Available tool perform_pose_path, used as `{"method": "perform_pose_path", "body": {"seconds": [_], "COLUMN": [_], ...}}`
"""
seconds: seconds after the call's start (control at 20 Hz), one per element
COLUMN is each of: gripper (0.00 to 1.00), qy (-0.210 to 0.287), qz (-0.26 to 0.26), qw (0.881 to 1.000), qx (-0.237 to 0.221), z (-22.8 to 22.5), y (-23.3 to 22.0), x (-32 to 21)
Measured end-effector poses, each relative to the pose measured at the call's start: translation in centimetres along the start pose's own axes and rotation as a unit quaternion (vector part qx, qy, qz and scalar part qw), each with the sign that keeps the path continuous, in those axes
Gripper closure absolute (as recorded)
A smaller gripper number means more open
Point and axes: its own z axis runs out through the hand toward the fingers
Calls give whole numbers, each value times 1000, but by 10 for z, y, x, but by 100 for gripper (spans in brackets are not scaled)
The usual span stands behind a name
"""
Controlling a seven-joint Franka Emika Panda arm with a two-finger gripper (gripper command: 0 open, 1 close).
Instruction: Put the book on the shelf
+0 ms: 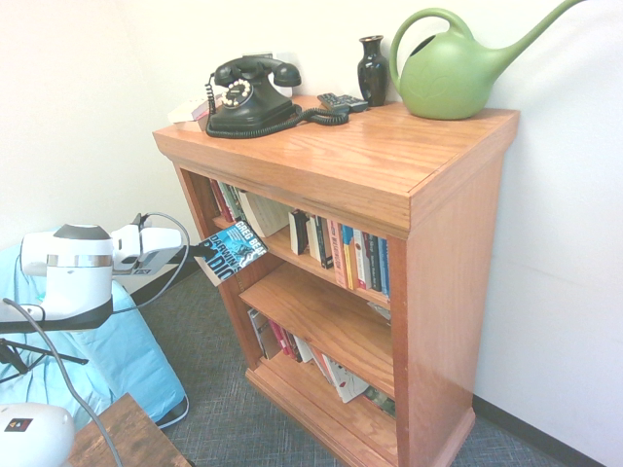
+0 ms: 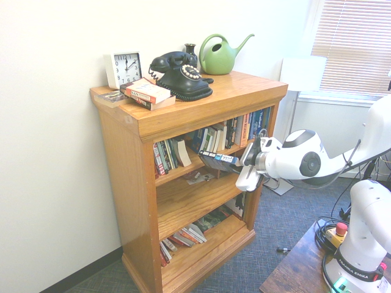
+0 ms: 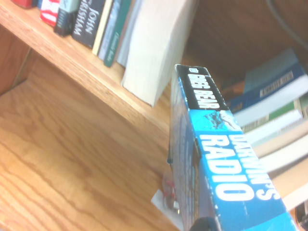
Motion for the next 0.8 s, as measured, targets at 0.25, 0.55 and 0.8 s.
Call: {"method": "perform_pose_path", "body": {"seconds": [0.25,0.55,0.8], "gripper": [100,100,100], "qy": [20,45,48], "qz": [-3,-6,11], "qw": [1000,999,998], "qx": [10,15,34], "z": [-2,8,23], "y": [-1,11,15], "x": [2,17,31]}}
